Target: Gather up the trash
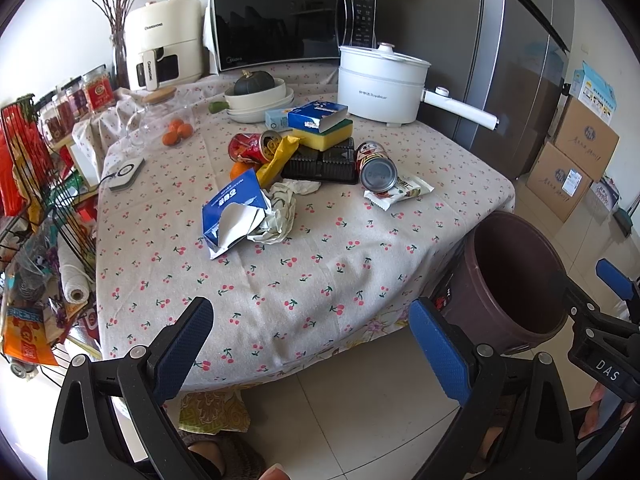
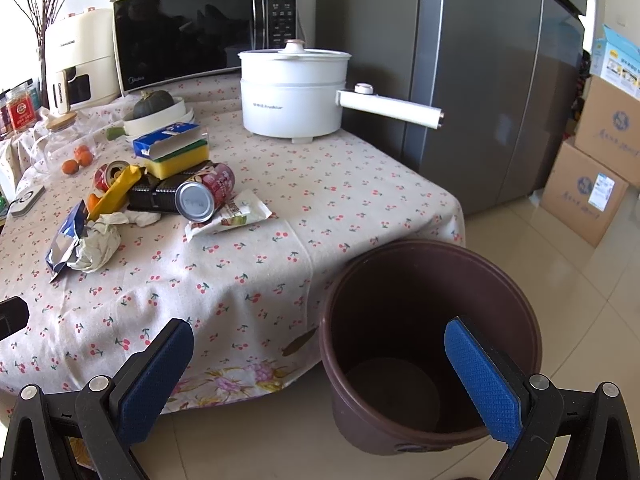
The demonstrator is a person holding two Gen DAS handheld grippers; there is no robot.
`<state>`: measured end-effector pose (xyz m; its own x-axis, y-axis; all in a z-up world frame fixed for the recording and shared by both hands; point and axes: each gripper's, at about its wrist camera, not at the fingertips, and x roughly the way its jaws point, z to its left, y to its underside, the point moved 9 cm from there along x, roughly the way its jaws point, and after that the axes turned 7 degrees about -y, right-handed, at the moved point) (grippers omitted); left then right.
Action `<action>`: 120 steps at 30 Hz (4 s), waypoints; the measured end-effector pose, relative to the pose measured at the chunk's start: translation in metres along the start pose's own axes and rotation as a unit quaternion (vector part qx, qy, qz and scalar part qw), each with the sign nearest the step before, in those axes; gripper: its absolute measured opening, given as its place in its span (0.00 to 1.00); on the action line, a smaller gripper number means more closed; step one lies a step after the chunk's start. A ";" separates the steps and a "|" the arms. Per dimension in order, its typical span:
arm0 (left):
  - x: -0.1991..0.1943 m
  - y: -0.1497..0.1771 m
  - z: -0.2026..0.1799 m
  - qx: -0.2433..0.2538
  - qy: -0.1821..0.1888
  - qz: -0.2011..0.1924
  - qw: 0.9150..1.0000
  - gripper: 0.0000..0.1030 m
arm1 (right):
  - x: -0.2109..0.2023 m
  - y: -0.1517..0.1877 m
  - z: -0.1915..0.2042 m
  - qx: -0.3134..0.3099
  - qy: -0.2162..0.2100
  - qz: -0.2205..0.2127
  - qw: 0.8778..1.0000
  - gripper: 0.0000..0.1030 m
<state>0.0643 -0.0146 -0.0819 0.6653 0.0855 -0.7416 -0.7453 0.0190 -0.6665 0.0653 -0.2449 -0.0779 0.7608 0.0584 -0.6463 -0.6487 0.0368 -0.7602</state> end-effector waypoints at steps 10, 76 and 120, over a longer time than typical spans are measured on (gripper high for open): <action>0.001 0.002 0.000 0.001 0.000 0.002 1.000 0.97 | 0.001 0.001 -0.001 0.003 0.001 -0.001 1.000 1.00; 0.185 -0.084 0.101 -0.182 0.056 0.174 0.966 0.87 | 0.165 -0.065 0.081 -0.011 -0.124 0.214 0.969 1.00; 0.141 -0.037 0.169 -0.097 -0.020 0.161 0.982 0.87 | 0.200 -0.026 0.232 -0.083 -0.216 0.240 0.943 0.41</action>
<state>0.1787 0.1649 -0.1493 0.3915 0.0956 -0.9152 -0.8920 -0.2050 -0.4030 0.2294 -0.0029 -0.1716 0.2771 0.4307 -0.8589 -0.8767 -0.2525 -0.4094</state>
